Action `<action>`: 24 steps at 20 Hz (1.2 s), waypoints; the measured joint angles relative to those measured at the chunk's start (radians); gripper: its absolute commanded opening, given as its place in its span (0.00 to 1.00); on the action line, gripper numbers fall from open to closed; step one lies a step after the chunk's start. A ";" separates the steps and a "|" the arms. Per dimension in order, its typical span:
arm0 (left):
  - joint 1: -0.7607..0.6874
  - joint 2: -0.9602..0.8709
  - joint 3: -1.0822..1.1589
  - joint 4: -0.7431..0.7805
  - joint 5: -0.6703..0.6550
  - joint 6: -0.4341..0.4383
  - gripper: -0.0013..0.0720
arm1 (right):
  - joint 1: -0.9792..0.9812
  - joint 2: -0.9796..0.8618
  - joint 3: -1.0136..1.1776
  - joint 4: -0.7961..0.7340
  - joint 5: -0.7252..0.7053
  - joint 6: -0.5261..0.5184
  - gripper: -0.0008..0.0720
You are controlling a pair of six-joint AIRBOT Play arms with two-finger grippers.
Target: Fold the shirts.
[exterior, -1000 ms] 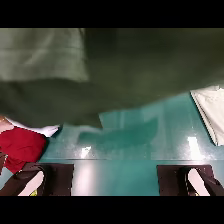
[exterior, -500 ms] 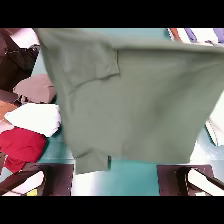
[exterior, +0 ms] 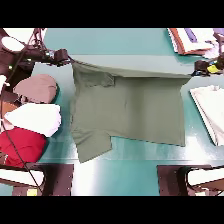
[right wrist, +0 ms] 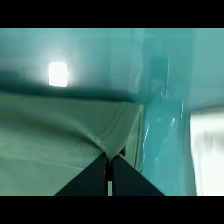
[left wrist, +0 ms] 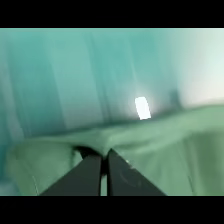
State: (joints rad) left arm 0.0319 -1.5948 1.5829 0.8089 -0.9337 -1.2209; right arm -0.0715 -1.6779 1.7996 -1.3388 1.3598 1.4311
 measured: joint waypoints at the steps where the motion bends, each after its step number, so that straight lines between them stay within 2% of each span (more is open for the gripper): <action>1: -0.001 -0.013 0.000 -0.003 0.042 0.019 0.06 | 0.005 -0.028 0.029 0.000 -0.014 0.005 0.03; 5: -0.001 -0.036 0.016 -0.005 0.100 0.073 0.06 | 0.011 -0.091 0.122 -0.010 -0.014 0.022 0.03; 9: 0.000 -0.043 0.022 0.053 -0.029 0.103 0.06 | 0.013 -0.099 0.108 -0.017 0.061 0.024 0.03; 14: 0.000 -0.045 -0.018 0.161 -0.179 0.116 0.06 | 0.020 -0.013 -0.107 -0.020 0.056 0.026 0.04; 19: 0.000 -0.047 -0.111 0.196 -0.224 0.117 0.06 | 0.044 0.099 -0.342 -0.016 -0.045 0.026 0.04; 20: 0.000 -0.047 -0.124 0.198 -0.227 0.116 0.14 | 0.045 0.114 -0.374 -0.016 -0.063 0.026 0.05; 21: 0.000 -0.046 -0.133 0.200 -0.231 0.112 0.47 | 0.046 0.126 -0.401 -0.016 -0.074 0.027 0.23; 22: 0.000 -0.046 -0.140 0.203 -0.236 0.099 0.72 | 0.047 0.134 -0.419 -0.016 -0.079 0.027 0.52; 24: 0.000 -0.046 -0.148 0.205 -0.252 0.068 0.73 | 0.050 0.145 -0.440 -0.014 -0.076 0.027 0.55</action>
State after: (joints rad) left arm 0.0322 -1.6409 1.4353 1.0138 -1.1854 -1.1526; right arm -0.0219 -1.5330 1.3598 -1.3533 1.2842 1.4582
